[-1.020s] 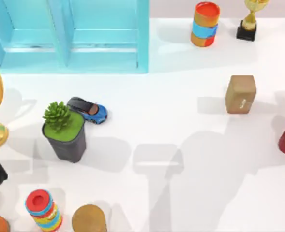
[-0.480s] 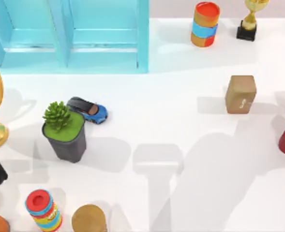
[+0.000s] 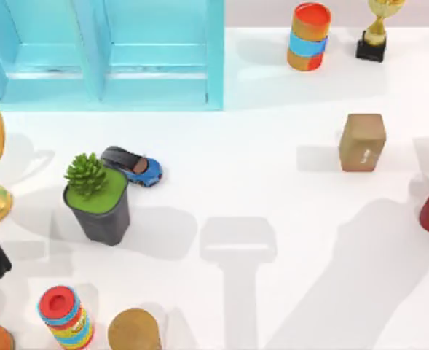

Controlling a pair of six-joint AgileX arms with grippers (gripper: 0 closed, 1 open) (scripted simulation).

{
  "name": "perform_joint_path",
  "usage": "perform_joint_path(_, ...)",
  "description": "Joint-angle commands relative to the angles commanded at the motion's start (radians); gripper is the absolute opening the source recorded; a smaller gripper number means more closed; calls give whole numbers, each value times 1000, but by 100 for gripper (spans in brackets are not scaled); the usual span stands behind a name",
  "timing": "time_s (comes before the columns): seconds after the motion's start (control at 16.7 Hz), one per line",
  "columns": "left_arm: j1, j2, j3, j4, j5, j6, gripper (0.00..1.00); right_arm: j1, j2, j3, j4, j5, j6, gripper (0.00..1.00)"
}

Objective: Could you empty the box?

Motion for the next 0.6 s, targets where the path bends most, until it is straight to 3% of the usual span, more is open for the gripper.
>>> perform_joint_path(0.42,0,0,0,0,0,0,100,-1,5,-54,61,0,-1,100)
perform_joint_path(0.6,0,0,0,0,0,0,100,-1,5,-54,61,0,-1,77)
